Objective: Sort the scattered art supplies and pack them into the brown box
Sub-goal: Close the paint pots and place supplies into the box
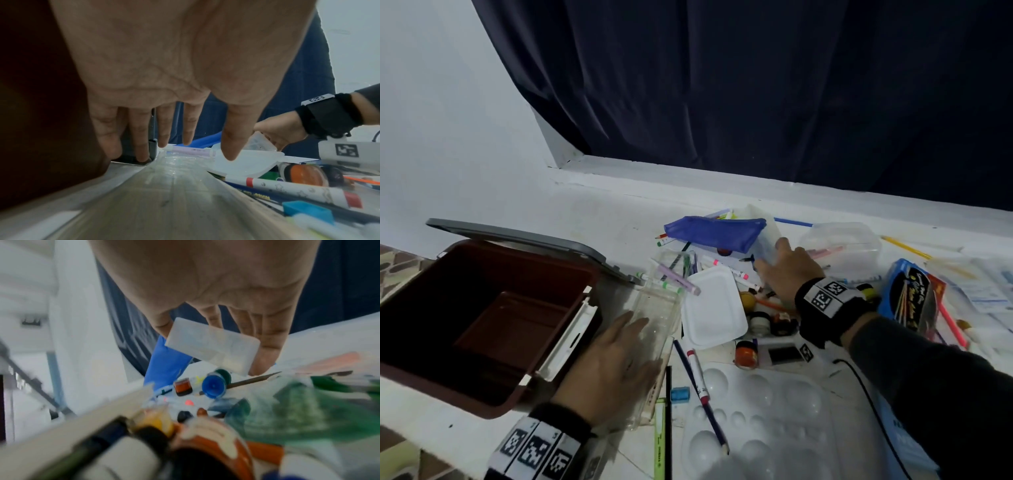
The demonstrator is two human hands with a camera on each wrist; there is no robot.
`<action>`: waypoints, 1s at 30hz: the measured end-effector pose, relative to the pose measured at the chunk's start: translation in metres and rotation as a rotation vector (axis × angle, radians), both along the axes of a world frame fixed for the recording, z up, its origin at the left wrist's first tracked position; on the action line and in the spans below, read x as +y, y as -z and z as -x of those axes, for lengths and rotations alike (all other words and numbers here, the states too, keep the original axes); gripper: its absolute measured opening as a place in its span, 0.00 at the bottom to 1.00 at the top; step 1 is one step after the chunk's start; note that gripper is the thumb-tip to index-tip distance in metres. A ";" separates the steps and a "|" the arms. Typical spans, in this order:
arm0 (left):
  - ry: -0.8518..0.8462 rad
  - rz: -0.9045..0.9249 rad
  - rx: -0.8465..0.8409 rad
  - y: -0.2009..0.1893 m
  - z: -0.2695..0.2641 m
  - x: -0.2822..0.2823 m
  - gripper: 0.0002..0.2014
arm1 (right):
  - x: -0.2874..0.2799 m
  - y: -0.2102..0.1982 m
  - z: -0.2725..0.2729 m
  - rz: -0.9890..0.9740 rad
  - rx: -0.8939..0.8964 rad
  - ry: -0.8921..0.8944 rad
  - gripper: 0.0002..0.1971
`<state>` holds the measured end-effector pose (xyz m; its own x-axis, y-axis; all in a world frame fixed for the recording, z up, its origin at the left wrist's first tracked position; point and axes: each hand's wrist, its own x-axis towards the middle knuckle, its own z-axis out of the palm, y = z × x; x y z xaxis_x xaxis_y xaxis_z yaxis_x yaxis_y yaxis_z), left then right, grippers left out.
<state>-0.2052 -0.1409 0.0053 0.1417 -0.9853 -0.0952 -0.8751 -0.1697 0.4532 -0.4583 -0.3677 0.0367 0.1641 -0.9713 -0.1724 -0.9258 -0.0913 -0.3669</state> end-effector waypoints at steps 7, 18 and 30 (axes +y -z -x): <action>0.040 -0.039 -0.065 0.012 0.000 0.018 0.39 | 0.035 -0.029 0.049 0.029 -0.542 0.156 0.20; -0.104 -0.264 -0.285 -0.012 0.031 0.032 0.40 | 0.124 -0.014 0.098 -0.573 -1.529 0.164 0.21; -0.243 -0.221 -0.209 -0.004 0.037 0.042 0.39 | 0.160 -0.002 0.116 -0.593 -1.370 0.004 0.31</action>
<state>-0.2426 -0.0988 0.0093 0.4076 -0.8794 -0.2461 -0.8667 -0.4574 0.1990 -0.5747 -0.2074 0.0391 0.5186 -0.8175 -0.2504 0.1598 0.3803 -0.9110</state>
